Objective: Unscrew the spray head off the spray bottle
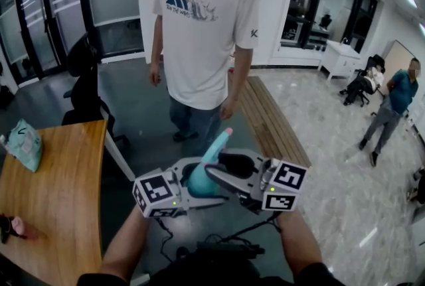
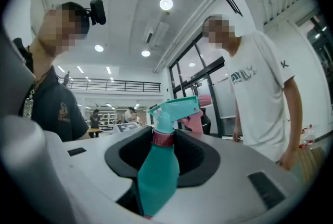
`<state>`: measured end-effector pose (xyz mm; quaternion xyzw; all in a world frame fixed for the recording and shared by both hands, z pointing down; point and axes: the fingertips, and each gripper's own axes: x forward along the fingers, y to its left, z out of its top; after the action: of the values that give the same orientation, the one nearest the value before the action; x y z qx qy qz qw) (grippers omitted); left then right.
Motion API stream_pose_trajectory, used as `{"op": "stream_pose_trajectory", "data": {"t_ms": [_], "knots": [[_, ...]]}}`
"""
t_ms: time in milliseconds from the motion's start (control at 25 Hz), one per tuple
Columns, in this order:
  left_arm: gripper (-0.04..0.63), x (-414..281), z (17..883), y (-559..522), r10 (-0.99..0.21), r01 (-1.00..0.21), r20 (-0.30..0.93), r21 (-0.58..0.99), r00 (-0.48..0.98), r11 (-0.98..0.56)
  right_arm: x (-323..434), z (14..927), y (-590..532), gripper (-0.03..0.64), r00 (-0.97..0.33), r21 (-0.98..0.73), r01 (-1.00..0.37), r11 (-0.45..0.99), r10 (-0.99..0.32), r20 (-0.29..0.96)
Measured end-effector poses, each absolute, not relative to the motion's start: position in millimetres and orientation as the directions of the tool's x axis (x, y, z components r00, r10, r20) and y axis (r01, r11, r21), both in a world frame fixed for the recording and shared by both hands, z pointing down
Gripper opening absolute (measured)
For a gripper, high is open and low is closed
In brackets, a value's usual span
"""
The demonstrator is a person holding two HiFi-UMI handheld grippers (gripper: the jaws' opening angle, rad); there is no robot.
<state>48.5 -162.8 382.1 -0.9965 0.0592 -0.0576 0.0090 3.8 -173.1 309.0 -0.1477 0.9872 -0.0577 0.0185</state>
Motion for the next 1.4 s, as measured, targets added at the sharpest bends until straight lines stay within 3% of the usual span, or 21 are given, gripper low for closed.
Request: {"op": "stream_pose_trajectory", "data": {"t_ms": [120, 440, 680, 1000, 1400], "knots": [[0.424, 50.4, 374.6, -149.8, -0.035, -0.035, 0.086, -0.005, 0.996, -0.999, 4.5, 305.5, -166.5, 0.144, -0.975, -0.118, -0.214, 0.97, -0.22, -0.042], [0.423, 43.4, 383.0, -185.2, -0.253, -0.25, 0.106, -0.037, 0.962, -0.967, 1.7, 310.9, -183.8, 0.172, -0.941, -0.114, -0.334, 0.936, -0.337, -0.014], [0.425, 48.7, 383.6, -191.9, -0.309, -0.301, 0.122, -0.075, 0.943, -0.951, 4.2, 309.0, -193.9, 0.158, -0.929, -0.148, -0.357, 0.922, -0.368, -0.048], [0.423, 42.9, 394.6, -193.1, -0.291, -0.285, 0.152, -0.065, 0.945, -0.956, 12.7, 302.6, -204.8, 0.147, -0.916, -0.202, -0.355, 0.913, -0.382, -0.119], [0.424, 27.8, 417.3, -216.9, -0.396, -0.391, 0.224, -0.067, 0.891, -0.918, 27.2, 273.5, -223.0, 0.146, -0.852, -0.111, -0.48, 0.87, -0.492, -0.178]]}}
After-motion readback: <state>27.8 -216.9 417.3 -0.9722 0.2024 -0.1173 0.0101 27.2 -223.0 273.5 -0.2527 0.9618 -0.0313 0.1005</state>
